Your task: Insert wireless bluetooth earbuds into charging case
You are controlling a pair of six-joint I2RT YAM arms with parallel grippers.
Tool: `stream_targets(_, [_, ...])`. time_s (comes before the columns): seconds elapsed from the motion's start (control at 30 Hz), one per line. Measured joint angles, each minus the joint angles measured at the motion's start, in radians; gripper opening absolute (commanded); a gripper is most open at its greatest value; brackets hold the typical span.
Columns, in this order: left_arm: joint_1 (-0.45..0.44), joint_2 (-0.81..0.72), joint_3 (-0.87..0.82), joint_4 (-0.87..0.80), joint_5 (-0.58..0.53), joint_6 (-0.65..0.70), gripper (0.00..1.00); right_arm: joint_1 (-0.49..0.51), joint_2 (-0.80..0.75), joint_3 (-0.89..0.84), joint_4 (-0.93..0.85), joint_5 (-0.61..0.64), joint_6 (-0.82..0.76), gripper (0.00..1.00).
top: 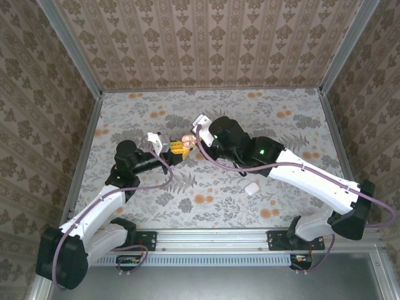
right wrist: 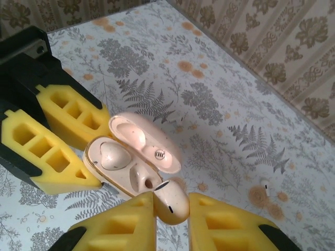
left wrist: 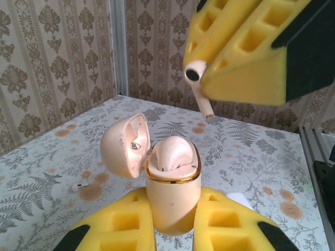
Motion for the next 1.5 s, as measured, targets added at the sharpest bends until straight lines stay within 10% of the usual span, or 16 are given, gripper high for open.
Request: stream_targets(1.5, [-0.002,-0.008,0.028,-0.080,0.073,-0.003,0.00,0.060,0.061,0.024,-0.014,0.097,-0.399,0.18])
